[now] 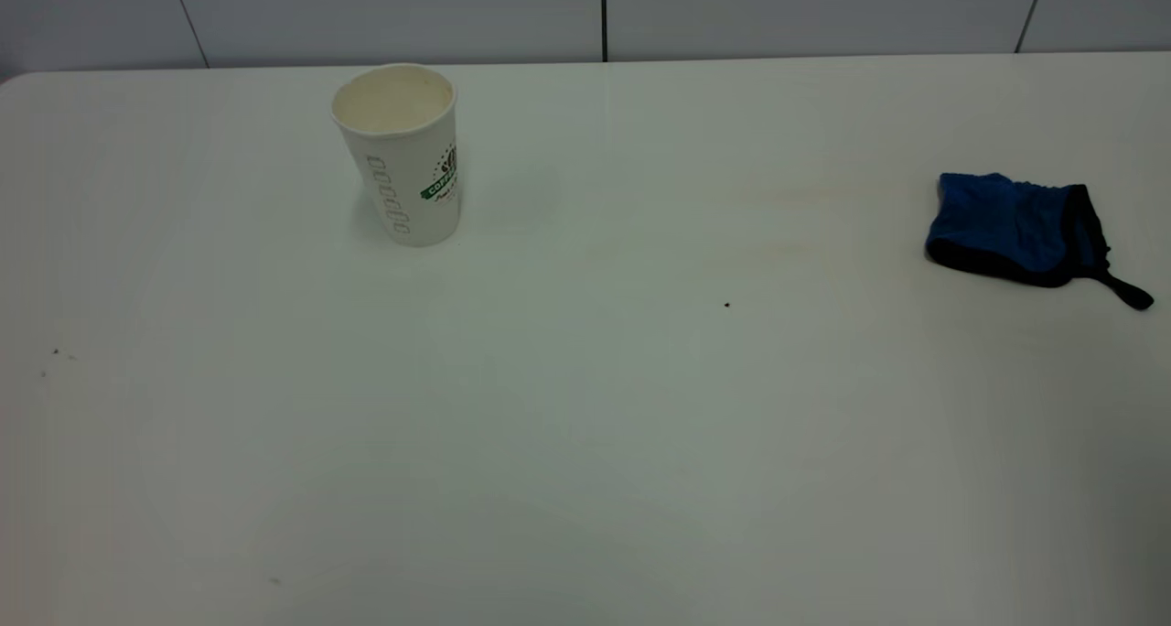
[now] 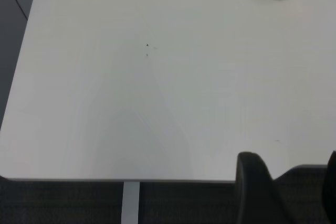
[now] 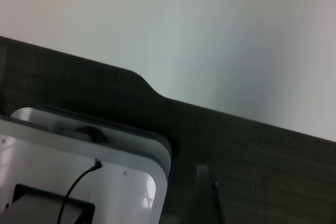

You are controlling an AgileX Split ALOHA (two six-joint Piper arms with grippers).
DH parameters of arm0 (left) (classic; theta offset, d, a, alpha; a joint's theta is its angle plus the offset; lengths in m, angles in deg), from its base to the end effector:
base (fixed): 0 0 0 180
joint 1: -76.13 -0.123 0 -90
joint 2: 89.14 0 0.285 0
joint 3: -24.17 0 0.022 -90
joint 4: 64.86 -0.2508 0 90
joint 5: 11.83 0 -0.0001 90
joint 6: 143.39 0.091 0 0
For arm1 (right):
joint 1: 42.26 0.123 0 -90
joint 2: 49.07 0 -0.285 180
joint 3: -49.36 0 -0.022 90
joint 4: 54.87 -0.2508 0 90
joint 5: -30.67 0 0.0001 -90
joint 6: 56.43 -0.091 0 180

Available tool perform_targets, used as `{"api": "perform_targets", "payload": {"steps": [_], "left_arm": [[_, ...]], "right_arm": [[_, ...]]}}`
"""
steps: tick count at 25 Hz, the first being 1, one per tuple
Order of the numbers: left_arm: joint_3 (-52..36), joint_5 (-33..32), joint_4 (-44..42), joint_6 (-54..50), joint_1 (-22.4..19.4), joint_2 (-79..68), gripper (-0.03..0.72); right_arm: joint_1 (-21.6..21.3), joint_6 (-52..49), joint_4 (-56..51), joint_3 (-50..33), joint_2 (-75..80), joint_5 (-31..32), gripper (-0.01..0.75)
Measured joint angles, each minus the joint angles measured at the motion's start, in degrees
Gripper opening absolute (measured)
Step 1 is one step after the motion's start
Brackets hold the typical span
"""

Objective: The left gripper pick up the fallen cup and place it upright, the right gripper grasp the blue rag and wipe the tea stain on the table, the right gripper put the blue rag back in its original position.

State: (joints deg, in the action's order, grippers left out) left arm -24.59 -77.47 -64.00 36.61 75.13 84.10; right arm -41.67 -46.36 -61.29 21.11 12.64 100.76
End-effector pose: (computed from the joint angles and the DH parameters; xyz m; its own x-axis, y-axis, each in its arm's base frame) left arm -0.0109 -0.0014 0.2695 -0.5173 -0.0152 -0.8557 -0.0090 0.9999 -0.0124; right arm 0.1466 0.0111 0.3111 -0.9240 -0.1458 -0.3534 -0.1746 0.9833 0.0508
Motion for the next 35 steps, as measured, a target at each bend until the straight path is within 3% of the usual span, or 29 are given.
{"api": "perform_targets", "payload": {"steps": [8, 14, 35], "left_arm": [[0.0, 0.0, 0.0, 0.0, 0.0, 0.0, 0.351], [0.0, 0.0, 0.0, 0.0, 0.0, 0.0, 0.351], [0.0, 0.0, 0.0, 0.0, 0.0, 0.0, 0.351]], "right_arm": [[0.0, -0.3, 2.0, -15.1, -27.5, -4.6, 0.698], [0.0, -2.6, 2.0, -21.1, -38.2, -5.6, 0.687], [-0.7, -6.6, 2.4, -22.1, -54.3, -6.2, 0.662]]}}
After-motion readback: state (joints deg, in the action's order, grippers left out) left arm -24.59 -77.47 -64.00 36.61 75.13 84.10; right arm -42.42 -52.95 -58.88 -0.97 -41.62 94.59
